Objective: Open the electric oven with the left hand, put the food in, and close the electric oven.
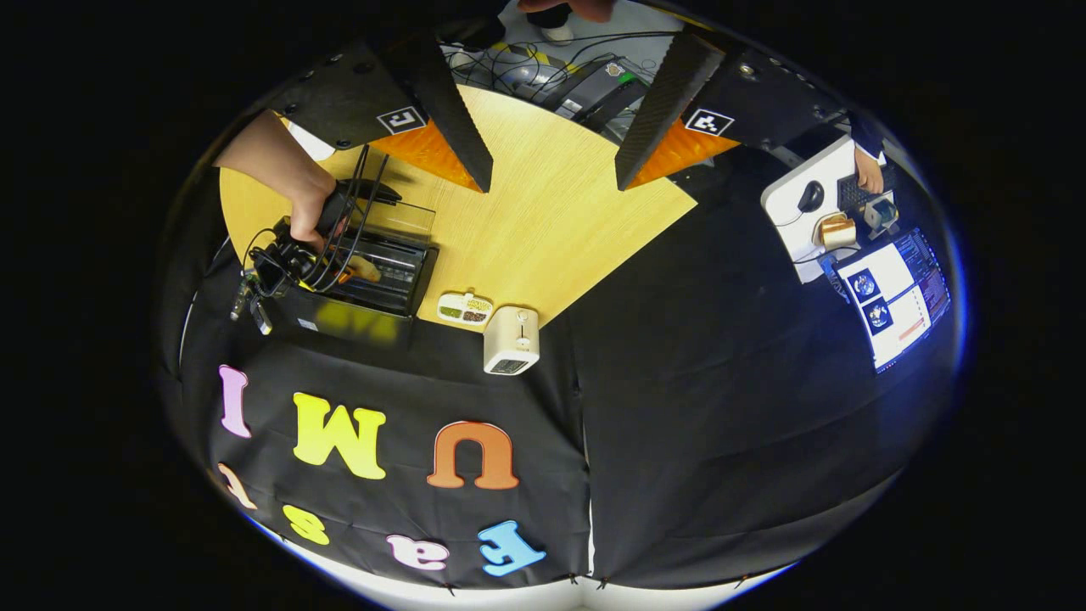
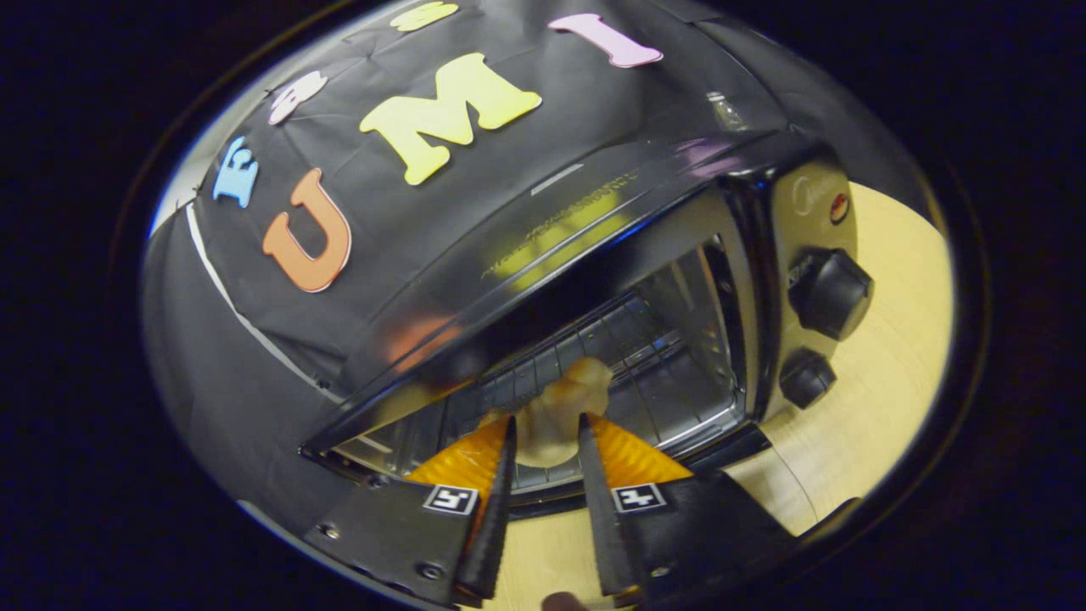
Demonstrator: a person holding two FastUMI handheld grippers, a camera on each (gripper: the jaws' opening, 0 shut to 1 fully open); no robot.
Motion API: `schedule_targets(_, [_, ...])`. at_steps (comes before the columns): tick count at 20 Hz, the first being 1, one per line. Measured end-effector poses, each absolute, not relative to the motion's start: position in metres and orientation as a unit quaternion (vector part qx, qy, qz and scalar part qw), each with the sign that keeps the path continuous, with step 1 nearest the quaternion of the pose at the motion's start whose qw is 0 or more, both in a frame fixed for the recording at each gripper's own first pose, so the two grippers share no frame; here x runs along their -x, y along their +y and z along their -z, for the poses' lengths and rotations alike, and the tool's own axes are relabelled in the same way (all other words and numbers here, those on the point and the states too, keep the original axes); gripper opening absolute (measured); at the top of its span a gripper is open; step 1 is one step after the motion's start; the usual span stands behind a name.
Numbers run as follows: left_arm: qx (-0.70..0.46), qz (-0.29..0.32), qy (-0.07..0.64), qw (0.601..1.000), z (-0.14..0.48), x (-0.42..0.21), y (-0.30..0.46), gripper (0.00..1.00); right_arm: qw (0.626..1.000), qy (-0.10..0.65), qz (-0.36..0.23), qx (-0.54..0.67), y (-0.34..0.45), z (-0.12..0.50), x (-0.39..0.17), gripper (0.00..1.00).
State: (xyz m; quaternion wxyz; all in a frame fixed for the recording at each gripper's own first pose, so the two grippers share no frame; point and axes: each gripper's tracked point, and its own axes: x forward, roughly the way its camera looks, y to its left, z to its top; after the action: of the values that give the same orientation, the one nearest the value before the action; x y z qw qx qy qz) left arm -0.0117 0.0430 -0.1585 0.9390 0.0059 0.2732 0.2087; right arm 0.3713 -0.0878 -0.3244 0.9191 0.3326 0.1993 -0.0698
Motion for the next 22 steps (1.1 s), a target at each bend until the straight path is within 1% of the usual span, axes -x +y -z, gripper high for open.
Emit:
schedule_targets(3, [-0.012, -0.195, 0.269, 0.943, 0.155, 0.017, 0.046, 0.95, 0.923, 0.188, 0.076, -0.327, -0.085, 0.313, -0.356, 0.75])
schedule_targets(4, [-0.013, -0.189, 0.267, 0.945, 0.153, 0.018, 0.046, 0.95, 0.924, 0.185, 0.078, -0.327, -0.084, 0.310, -0.349, 0.75])
schedule_targets(8, [-0.013, -0.162, 0.254, 0.954, 0.149, 0.025, 0.050, 0.95, 0.923, 0.183, 0.093, -0.327, -0.083, 0.299, -0.313, 0.92])
schedule_targets(9, [-0.011, -0.155, 0.250, 0.956, 0.148, 0.028, 0.051, 0.95, 0.922, 0.182, 0.095, -0.328, -0.081, 0.297, -0.304, 0.88])
schedule_targets(15, [-0.001, -0.111, 0.236, 0.965, 0.148, 0.045, 0.060, 0.95, 0.915, 0.176, 0.122, -0.341, -0.089, 0.284, -0.233, 0.91])
schedule_targets(17, [0.005, -0.090, 0.233, 0.968, 0.151, 0.044, 0.054, 0.95, 0.916, 0.178, 0.121, -0.339, -0.088, 0.272, -0.208, 0.91])
schedule_targets(20, [0.007, -0.046, 0.228, 0.973, 0.161, 0.031, 0.030, 0.95, 0.913, 0.195, 0.088, -0.347, -0.077, 0.251, -0.164, 0.91])
schedule_targets(22, [0.011, -0.014, 0.228, 0.973, 0.170, 0.017, 0.010, 0.95, 0.919, 0.186, 0.089, -0.337, -0.086, 0.232, -0.132, 0.91])
